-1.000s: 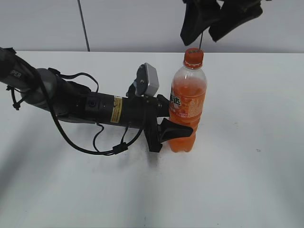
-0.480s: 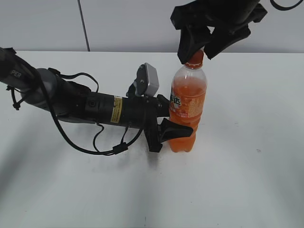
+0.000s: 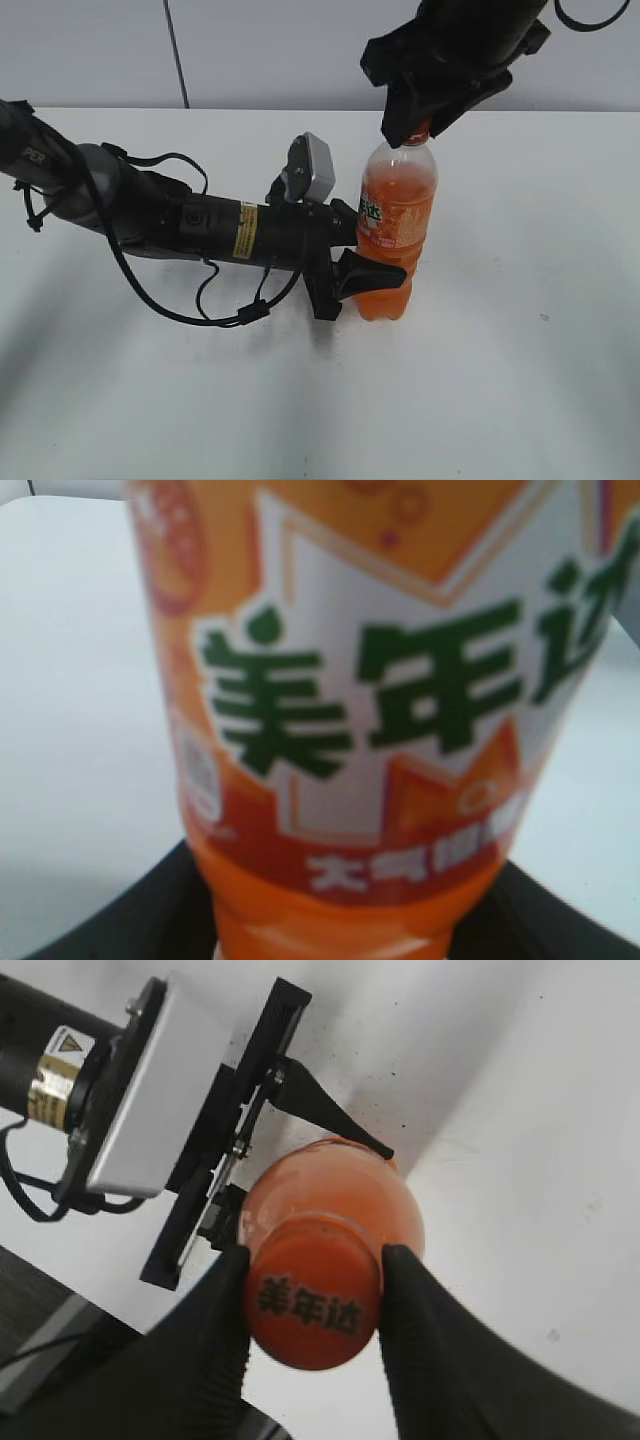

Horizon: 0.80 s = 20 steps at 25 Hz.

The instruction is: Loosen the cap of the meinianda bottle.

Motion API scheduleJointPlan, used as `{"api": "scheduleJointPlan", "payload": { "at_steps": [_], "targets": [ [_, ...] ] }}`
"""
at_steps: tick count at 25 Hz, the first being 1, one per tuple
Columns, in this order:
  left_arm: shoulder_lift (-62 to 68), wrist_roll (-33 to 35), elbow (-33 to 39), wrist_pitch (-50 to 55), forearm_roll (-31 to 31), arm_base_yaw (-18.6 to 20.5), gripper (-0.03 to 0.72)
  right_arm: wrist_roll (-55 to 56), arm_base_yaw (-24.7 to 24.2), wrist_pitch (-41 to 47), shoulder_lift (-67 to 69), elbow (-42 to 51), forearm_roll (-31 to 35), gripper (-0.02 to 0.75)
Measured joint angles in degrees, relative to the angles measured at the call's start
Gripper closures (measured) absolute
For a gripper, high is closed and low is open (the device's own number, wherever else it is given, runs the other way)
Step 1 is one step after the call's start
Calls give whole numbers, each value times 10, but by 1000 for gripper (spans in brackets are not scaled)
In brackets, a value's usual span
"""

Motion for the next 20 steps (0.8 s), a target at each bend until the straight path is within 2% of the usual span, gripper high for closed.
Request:
{"api": "scheduleJointPlan", "payload": {
  "at_steps": [2, 3, 5, 7, 10, 14, 20],
  "targets": [
    [0, 0, 0, 0, 0, 0, 305, -59, 0, 4, 0, -2, -1, 445],
    [0, 0, 0, 0, 0, 0, 305, -123, 0, 5, 0, -3, -1, 449],
    [0, 1, 0, 0, 1, 0, 305, -281, 0, 5, 0, -4, -3, 459],
    [0, 3, 0, -1, 2, 0, 305, -496, 0, 7, 0, -4, -4, 460],
    [0, 7, 0, -2, 2, 0, 312, -713, 0, 15, -1, -5, -1, 456],
    [0, 9, 0, -3, 2, 0, 312, -779, 0, 21, -1, -5, -1, 456],
    [0, 7, 0, -2, 0, 0, 312, -758, 0, 18, -2, -5, -15, 423]
  ]
}}
